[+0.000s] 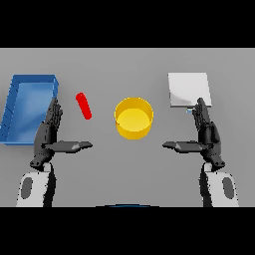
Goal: Pick up the red beaker and tilt it to pour out 1 green nut into yellow bowl. Pick up the yellow bowl and place it on the metallic measuring scale.
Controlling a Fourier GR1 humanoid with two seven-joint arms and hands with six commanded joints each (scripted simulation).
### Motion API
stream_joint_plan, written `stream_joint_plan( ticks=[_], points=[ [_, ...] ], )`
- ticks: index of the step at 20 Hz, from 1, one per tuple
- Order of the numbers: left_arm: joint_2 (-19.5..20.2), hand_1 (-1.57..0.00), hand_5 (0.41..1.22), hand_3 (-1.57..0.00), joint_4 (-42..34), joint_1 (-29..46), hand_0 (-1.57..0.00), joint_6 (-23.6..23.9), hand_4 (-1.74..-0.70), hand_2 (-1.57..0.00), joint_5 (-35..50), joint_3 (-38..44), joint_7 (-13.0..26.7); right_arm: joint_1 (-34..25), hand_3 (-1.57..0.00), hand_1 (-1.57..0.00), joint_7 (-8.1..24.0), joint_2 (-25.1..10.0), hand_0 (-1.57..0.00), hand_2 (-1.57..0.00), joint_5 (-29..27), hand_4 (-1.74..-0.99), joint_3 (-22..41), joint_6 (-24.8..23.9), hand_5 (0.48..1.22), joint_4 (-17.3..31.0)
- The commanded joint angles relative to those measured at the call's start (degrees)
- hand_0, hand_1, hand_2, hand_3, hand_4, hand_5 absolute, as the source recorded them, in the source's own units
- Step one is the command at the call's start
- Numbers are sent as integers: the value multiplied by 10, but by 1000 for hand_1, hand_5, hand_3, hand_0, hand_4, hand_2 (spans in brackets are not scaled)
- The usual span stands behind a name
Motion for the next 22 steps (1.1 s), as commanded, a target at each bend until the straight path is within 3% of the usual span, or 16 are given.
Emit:
stream_joint_plan(
  ticks=[1, 6, 7, 8, 11, 12, 16, 22],
  points=[
    [0, 1, 652, 1, 0, 0, 1, 1, -1204, 1, 0, 0, 0, -1, 1, 1, 0, 1, 1, 1, 1, -1245, 1, -1, 681, 0],
    [-4, 1, 652, 1, 3, 0, 1, 1, -1204, 1, -3, -4, 3, -10, 1, 1, 7, 12, 1, 1, 10, -1245, 8, -10, 681, 7],
    [14, 1, 652, 1, -15, 15, 1, -1, -1204, 1, -31, -21, -2, 13, 1, 1, -37, -9, 1, 1, 72, -1245, 37, -23, 681, -18],
    [21, 1, 649, 1, -41, 33, 1, -4, -1207, 1, -49, -38, -10, 34, 1, 1, -61, -23, 1, 1, 111, -1242, 55, -30, 678, -37],
    [30, 1, 658, 1, -83, 55, 1, -7, -1223, 1, -70, -60, 19, 55, 1, 1, -56, -32, 1, 1, 157, -1235, 79, -38, 678, -61],
    [31, 1, 660, 1, -87, 49, 1, -4, -1224, 1, -74, -61, 36, 54, 1, 1, -48, -32, 1, 1, 161, -1235, 81, -40, 678, -69],
    [32, 1, 679, 1, -72, 36, 1, -7, -1254, 1, -89, -71, 43, 61, 1, 1, -47, -33, 1, 1, 148, -1254, 83, -26, 682, -79],
    [27, 1, 738, 1, 35, -52, 1, -12, -1377, 1, -84, -51, 38, 64, 1, 1, -63, -29, 1, 1, 125, -1304, 77, -16, 678, -83]
  ],
)
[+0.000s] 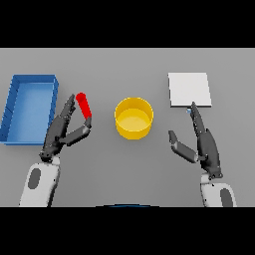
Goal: Pick up the red beaker and tilt it to pour out 1 green nut into yellow bowl. Pick up the yellow bowl and place it on the metallic measuring scale.
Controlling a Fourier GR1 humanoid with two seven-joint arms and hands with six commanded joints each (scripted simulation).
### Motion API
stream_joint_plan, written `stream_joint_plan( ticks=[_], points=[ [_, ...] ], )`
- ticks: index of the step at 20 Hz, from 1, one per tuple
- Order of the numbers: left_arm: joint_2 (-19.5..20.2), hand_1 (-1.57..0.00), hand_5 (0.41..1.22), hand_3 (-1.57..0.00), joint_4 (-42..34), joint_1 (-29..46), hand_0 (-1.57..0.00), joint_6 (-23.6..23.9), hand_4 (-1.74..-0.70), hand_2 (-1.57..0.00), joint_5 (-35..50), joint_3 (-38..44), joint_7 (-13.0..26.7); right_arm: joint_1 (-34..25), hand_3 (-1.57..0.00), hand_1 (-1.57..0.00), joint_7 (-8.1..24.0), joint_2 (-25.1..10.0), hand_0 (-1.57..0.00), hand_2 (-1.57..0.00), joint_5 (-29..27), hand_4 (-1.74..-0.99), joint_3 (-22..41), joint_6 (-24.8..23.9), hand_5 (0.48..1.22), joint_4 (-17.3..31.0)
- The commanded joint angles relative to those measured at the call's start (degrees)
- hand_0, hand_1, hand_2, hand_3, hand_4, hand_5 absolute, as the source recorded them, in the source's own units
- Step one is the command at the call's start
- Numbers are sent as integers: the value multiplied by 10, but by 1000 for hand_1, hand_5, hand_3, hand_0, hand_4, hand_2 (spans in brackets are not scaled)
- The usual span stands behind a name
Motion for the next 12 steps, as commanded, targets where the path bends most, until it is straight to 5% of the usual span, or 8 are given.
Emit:
stream_joint_plan(
  ticks=[1, 12],
  points=[
    [0, 1, 739, 1, 27, -19, 1, 4, -1379, 1, -1, 8, -3, -7, 1, 1, 11, -2, 1, 1, -4, -1308, -6, -1, 679, 1],
    [-6, 1, 713, 1, 219, -149, 1, 17, -1321, 1, 2, 57, -50, -4, 1, 1, 25, 0, 1, 1, -15, -1336, -10, 2, 688, -5]
  ],
)
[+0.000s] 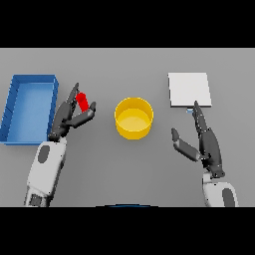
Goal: Pick up the red beaker and tilt it to pour out 1 green nut into yellow bowl. Pick up the yellow bowl and place it on the metallic measuring scale.
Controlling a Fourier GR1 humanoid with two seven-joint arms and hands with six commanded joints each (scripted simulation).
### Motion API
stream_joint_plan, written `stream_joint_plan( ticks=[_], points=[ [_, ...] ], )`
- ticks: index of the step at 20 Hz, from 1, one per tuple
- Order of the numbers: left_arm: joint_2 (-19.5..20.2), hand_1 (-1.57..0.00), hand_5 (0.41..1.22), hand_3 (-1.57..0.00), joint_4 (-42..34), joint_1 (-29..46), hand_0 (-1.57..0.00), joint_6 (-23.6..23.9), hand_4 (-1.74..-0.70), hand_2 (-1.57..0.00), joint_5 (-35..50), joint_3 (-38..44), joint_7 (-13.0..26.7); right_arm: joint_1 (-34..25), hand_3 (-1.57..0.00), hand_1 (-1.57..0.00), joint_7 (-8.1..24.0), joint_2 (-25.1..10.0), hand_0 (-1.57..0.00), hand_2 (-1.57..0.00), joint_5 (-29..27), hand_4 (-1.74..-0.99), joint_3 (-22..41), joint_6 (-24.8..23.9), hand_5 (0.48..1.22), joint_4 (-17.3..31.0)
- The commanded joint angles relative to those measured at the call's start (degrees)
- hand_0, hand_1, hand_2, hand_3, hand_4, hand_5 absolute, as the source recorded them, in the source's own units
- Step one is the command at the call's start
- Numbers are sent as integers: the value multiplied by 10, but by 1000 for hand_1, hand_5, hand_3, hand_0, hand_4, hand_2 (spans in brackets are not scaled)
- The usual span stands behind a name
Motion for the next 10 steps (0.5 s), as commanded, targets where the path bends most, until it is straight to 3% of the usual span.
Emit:
stream_joint_plan(
  ticks=[1, 4, 10],
  points=[
    [0, 1, 711, 1, 7, -2, 1, -3, -1319, 1, 1, 0, -15, 1, 1, 1, -7, -2, 1, 1, 1, -1333, -2, -1, 687, 2],
    [6, 1, 703, 1, 27, -34, 1, -4, -1311, 1, 0, 6, 0, 0, 1, 1, -5, 0, 1, 1, -2, -1329, 0, 1, 684, -1],
    [-4, 1, 735, 1, 75, -57, 1, -6, -1363, 1, 1, 12, -41, 1, 1, 1, 2, -3, 1, 1, 0, -1298, -4, -1, 682, -1]
  ],
)
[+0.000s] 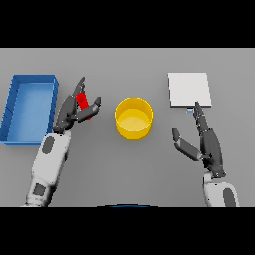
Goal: Pick up the red beaker and tilt it to pour out 1 green nut into yellow bowl. Pick up the yellow bowl and place it on the metallic measuring scale.
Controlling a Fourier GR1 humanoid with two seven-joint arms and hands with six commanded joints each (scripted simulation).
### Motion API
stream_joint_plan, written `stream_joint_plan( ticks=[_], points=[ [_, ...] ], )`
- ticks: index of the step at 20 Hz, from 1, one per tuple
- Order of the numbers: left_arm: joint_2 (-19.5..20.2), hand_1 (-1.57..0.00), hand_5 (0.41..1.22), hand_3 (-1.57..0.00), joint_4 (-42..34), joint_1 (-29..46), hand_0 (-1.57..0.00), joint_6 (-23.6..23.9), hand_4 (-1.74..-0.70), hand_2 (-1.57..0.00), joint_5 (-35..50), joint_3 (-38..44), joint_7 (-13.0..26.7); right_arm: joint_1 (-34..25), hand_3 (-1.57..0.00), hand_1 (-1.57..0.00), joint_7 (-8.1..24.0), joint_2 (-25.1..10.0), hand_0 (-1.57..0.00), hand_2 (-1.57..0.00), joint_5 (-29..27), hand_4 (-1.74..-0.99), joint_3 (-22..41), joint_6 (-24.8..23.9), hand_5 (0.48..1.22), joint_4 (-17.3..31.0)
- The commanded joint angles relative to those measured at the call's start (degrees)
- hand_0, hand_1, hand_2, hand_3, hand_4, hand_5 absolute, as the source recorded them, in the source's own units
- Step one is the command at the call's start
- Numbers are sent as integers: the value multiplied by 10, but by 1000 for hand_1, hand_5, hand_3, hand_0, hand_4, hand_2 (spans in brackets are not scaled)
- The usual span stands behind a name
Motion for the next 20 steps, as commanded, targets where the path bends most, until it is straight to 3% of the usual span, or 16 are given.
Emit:
stream_joint_plan(
  ticks=[1, 2, 3, 4, 6, 9, 10, 13, 20],
  points=[
    [-4, 1, 752, -3, 0, -4, 1, 4, -1389, -30, 3, 3, -1, -5, 1, 1, 1, 3, 1, 1, 6, -1295, 3, -3, 683, 3],
    [-8, -84, 770, -75, 7, -10, -81, 8, -1416, -122, 6, 7, -4, -3, 1, 1, -6, 1, 1, 1, 8, -1291, 3, -4, 684, 1],
    [-14, -276, 795, -220, 13, -14, -253, 17, -1444, -307, 9, 13, 2, -4, 1, 1, -8, -4, 1, 1, 3, -1289, -3, -2, 684, 5],
    [-15, -483, 881, -490, 22, -21, -458, 22, -1443, -501, 11, 18, 7, -3, 1, 1, -14, -4, 1, 1, 6, -1286, 0, -1, 685, 3],
    [-20, -875, 1003, -879, 37, -30, -859, 54, -1439, -886, -10, 16, -1, -7, 1, 1, -9, 1, 1, 1, 4, -1283, 1, -2, 683, 9],
    [-27, -1214, 1109, -1217, 44, -31, -1206, 61, -1445, -1220, -22, 18, -33, -9, 1, 1, -6, -1, 1, 1, 0, -1291, 0, 2, 684, 6],
    [-31, -1286, 1132, -1288, 43, -31, -1279, 63, -1447, -1290, -25, 18, -33, -10, 1, 1, -8, 4, 1, 1, 5, -1293, 4, -2, 682, 9],
    [-31, -1425, 1123, -1426, 45, -32, -1422, 70, -1591, -1427, -15, 24, -52, -15, 1, 1, -7, 3, 1, 1, 5, -1296, 3, 0, 682, 11],
    [-17, -1540, 1097, -1541, -38, -29, -1540, 91, -1709, -1541, -14, -12, -37, -13, 1, 1, -26, 2, 1, 1, 22, -1255, 12, -3, 672, 19]
  ],
)
